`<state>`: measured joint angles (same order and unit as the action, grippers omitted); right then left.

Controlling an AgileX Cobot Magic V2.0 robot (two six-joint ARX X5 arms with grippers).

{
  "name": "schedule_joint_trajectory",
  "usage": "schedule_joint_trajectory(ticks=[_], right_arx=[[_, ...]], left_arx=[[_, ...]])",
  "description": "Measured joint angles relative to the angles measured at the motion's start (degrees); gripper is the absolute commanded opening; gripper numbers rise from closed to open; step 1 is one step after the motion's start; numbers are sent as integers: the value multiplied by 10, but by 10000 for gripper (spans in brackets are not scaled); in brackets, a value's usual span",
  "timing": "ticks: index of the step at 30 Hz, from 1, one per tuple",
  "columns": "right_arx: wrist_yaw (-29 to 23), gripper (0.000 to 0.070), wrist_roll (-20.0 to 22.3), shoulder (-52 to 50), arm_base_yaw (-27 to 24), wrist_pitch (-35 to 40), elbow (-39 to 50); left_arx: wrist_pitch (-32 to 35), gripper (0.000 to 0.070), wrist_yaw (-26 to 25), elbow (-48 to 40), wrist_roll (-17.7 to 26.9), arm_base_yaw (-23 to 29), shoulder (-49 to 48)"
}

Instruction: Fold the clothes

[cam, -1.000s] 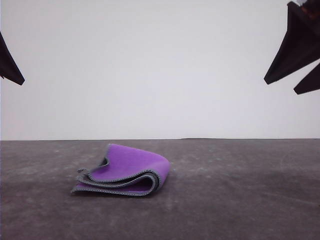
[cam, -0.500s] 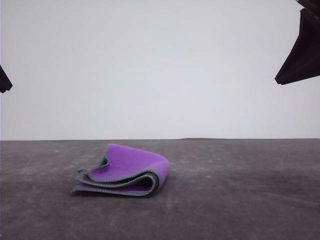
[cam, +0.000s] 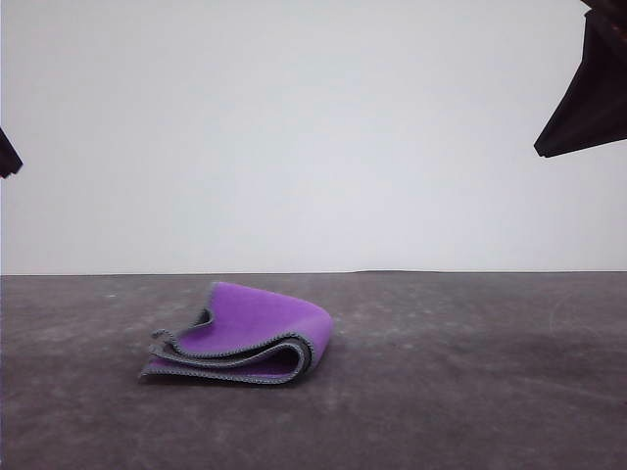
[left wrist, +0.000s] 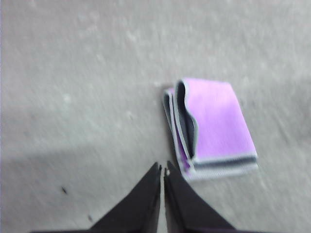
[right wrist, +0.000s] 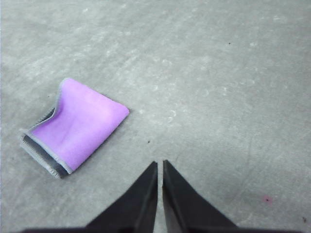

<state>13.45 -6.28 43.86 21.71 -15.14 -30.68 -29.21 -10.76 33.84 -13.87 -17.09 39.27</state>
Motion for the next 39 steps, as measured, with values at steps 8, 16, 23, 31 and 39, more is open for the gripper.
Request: schedule_joint_trajectory(ticks=[8, 16, 23, 31, 39], right_arx=[[0, 15, 0, 0, 0, 0, 0], [0, 15, 0, 0, 0, 0, 0], [0, 15, 0, 0, 0, 0, 0], [0, 15, 0, 0, 0, 0, 0], [0, 15, 0, 0, 0, 0, 0]], left_arx=[[159, 0, 25, -162, 40, 70, -156], [179, 0, 99, -265, 61, 121, -312], [183, 0, 109, -318, 69, 135, -386], [188, 0, 111, -320, 74, 137, -391], [188, 0, 111, -320, 75, 150, -391]])
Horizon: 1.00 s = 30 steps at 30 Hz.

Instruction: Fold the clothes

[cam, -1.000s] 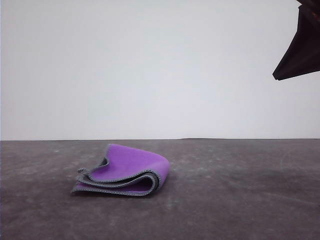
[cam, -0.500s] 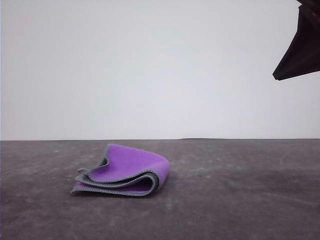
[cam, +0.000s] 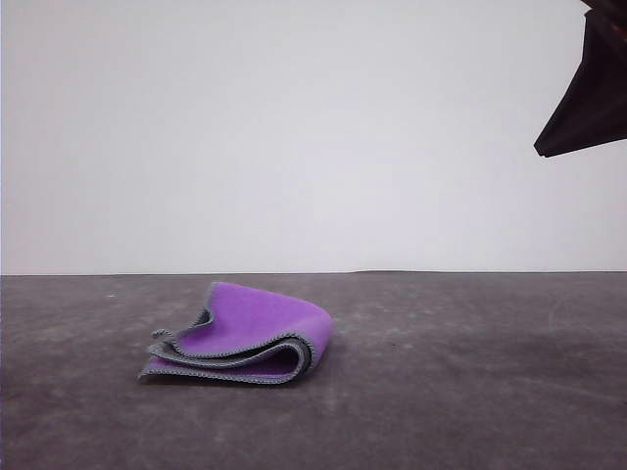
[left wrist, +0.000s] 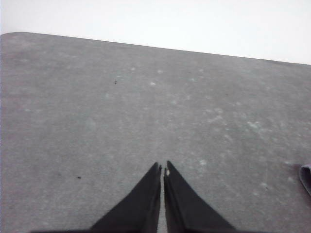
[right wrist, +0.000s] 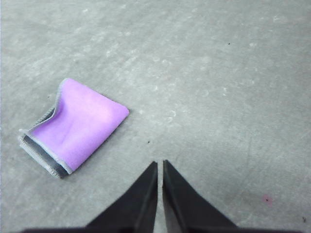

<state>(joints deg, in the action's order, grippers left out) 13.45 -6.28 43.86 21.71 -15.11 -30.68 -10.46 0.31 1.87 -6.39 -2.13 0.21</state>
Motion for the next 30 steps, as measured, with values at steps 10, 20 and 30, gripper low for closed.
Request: schedule_joint_trajectory(ticks=[10, 20, 30], right_arx=[[0, 15, 0, 0, 0, 0, 0], [-15, 15, 23, -19, -5, -3, 0], [-61, 15, 84, -169, -93, -4, 111]], left_arx=[[0, 0, 0, 0, 0, 0, 0], [0, 0, 0, 0, 4, 0, 0], [0, 0, 0, 0, 4, 0, 0]])
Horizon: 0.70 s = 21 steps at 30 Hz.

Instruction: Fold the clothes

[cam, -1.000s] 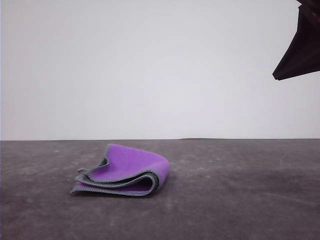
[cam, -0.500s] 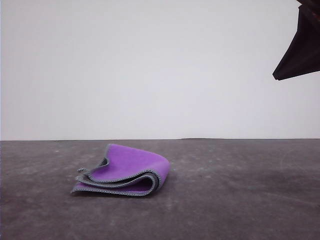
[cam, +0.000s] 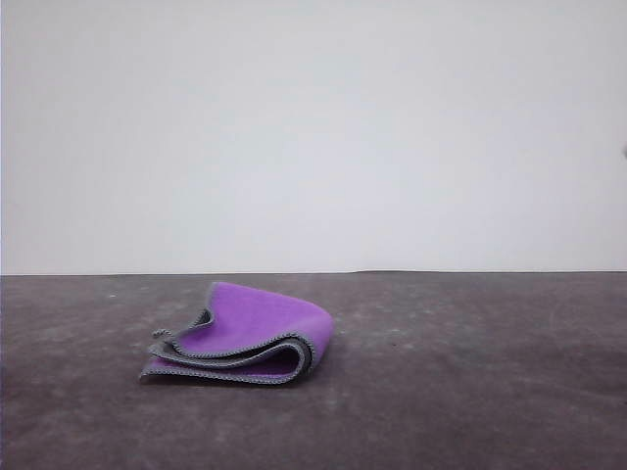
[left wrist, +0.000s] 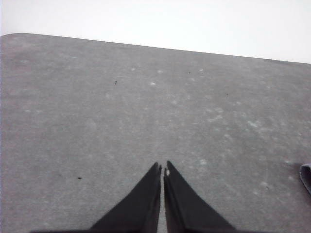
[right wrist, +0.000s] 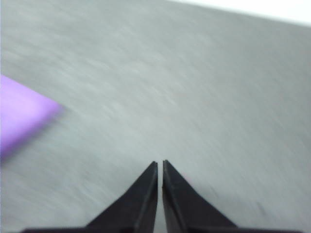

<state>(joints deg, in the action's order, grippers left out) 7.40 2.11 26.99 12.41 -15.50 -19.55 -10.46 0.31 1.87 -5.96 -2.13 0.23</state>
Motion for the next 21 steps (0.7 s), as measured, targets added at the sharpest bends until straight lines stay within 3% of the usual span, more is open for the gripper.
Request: schedule_joint_trajectory(ticks=[10, 15, 21], right_arx=[[-29, 15, -11, -196, -100, 29, 136], [-71, 15, -17, -261, -119, 44, 180], [-87, 15, -19, -268, -125, 77, 187]], left_arx=[[0, 0, 0, 0, 0, 0, 0], [0, 0, 0, 0, 0, 0, 0], [0, 0, 0, 0, 0, 0, 0]])
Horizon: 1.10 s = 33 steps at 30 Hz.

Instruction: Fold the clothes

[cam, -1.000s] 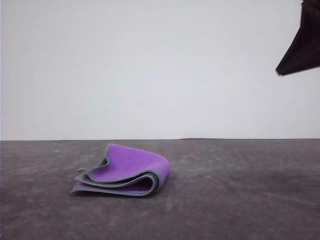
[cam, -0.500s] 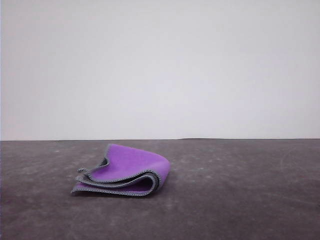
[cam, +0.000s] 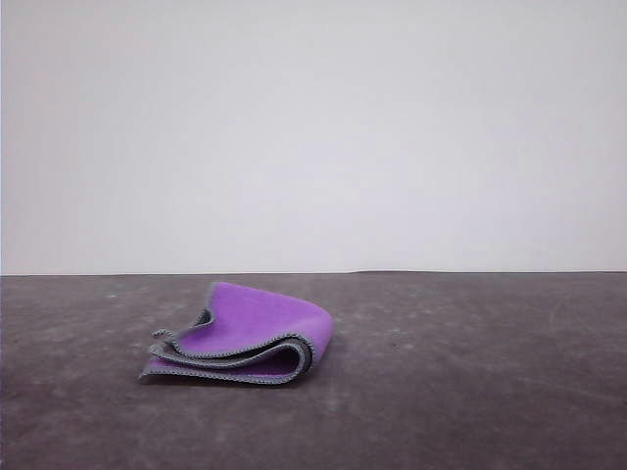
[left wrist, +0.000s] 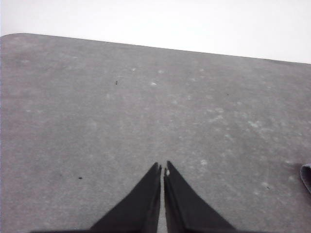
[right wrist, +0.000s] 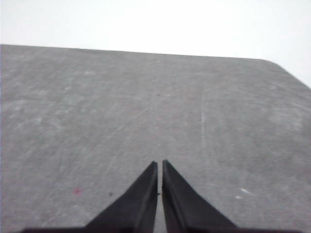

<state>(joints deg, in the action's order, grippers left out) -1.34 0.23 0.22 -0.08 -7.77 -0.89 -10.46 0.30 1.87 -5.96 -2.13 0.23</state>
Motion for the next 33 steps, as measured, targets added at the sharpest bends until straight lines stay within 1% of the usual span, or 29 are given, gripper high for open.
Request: schedule_joint_trajectory(ticks=[9, 33], right_arx=[[0, 15, 0, 0, 0, 14, 0], [0, 15, 0, 0, 0, 14, 0]], left_arx=[[0, 0, 0, 0, 0, 0, 0], [0, 0, 0, 0, 0, 0, 0]])
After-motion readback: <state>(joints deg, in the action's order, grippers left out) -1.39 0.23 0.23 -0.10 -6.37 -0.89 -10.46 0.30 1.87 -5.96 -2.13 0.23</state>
